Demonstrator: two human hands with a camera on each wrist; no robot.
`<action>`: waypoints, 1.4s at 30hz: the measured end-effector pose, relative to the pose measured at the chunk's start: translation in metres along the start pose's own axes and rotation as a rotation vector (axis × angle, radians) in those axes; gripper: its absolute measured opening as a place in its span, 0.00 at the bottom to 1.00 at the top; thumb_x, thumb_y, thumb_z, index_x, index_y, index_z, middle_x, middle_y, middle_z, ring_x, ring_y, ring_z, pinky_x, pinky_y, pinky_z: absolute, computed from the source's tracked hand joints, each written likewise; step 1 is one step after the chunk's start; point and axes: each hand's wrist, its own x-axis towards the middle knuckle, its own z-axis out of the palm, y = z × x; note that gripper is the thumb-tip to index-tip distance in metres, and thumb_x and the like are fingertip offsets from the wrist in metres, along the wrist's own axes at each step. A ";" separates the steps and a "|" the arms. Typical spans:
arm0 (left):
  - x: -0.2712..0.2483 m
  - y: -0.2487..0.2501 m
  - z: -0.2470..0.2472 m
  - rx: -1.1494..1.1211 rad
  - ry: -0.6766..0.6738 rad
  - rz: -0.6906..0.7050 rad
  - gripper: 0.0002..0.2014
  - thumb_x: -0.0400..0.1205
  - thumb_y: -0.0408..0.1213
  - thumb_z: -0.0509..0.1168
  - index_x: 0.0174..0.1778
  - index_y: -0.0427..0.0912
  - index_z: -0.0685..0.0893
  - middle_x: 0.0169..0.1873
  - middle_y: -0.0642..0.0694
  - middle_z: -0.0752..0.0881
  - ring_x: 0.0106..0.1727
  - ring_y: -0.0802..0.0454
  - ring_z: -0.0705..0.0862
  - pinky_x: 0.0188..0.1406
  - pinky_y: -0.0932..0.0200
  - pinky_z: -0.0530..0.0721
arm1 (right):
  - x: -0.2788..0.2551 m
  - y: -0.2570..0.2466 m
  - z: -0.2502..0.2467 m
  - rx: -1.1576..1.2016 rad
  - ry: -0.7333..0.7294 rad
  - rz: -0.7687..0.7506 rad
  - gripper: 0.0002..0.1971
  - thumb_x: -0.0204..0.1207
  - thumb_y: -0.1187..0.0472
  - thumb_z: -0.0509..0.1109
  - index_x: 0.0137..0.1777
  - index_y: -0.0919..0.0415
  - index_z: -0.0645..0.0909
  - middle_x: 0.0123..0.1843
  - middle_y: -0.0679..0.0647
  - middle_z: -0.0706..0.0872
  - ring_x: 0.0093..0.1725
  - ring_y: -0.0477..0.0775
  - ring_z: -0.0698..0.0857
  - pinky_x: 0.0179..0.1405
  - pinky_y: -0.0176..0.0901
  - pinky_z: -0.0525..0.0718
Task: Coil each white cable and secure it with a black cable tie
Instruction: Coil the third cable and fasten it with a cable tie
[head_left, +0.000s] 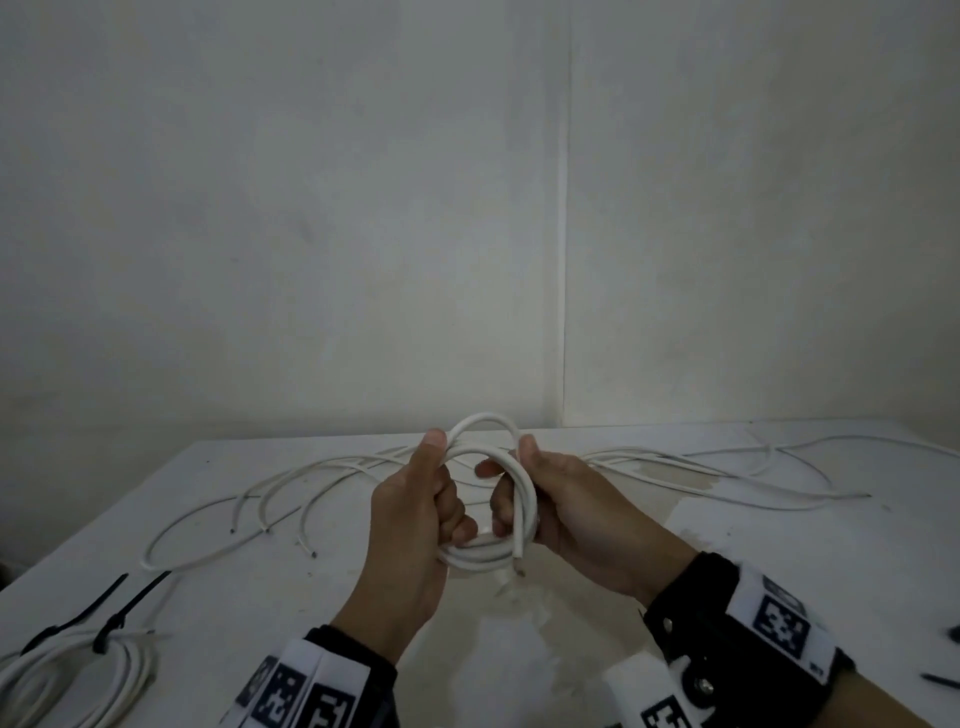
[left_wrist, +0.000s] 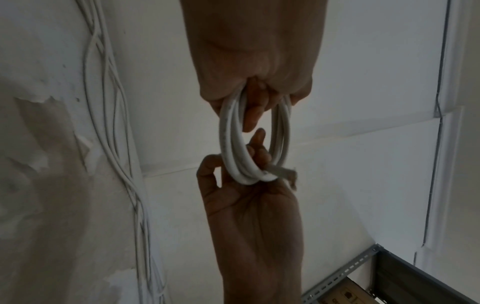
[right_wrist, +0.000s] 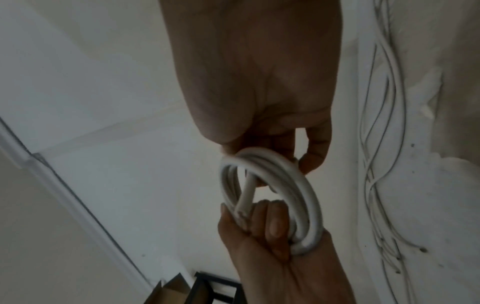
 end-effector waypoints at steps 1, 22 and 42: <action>0.001 0.001 -0.001 -0.004 0.012 0.006 0.28 0.83 0.41 0.58 0.14 0.48 0.64 0.12 0.54 0.57 0.12 0.59 0.56 0.11 0.70 0.62 | -0.002 0.001 0.002 -0.036 -0.017 -0.015 0.23 0.80 0.45 0.52 0.44 0.61 0.81 0.27 0.49 0.81 0.32 0.49 0.80 0.40 0.40 0.81; 0.009 0.011 -0.009 -0.062 0.131 0.129 0.23 0.83 0.39 0.59 0.22 0.47 0.60 0.11 0.55 0.58 0.12 0.60 0.56 0.12 0.69 0.62 | -0.016 0.010 0.012 -0.598 0.037 -0.024 0.39 0.76 0.61 0.68 0.80 0.43 0.49 0.21 0.49 0.80 0.18 0.46 0.80 0.17 0.37 0.78; 0.002 -0.001 -0.029 0.076 -0.146 -0.001 0.15 0.86 0.36 0.51 0.44 0.35 0.81 0.24 0.45 0.82 0.27 0.53 0.84 0.32 0.57 0.88 | 0.007 0.015 0.004 -0.713 0.275 -0.356 0.20 0.83 0.63 0.56 0.75 0.57 0.66 0.60 0.48 0.73 0.60 0.43 0.74 0.59 0.18 0.66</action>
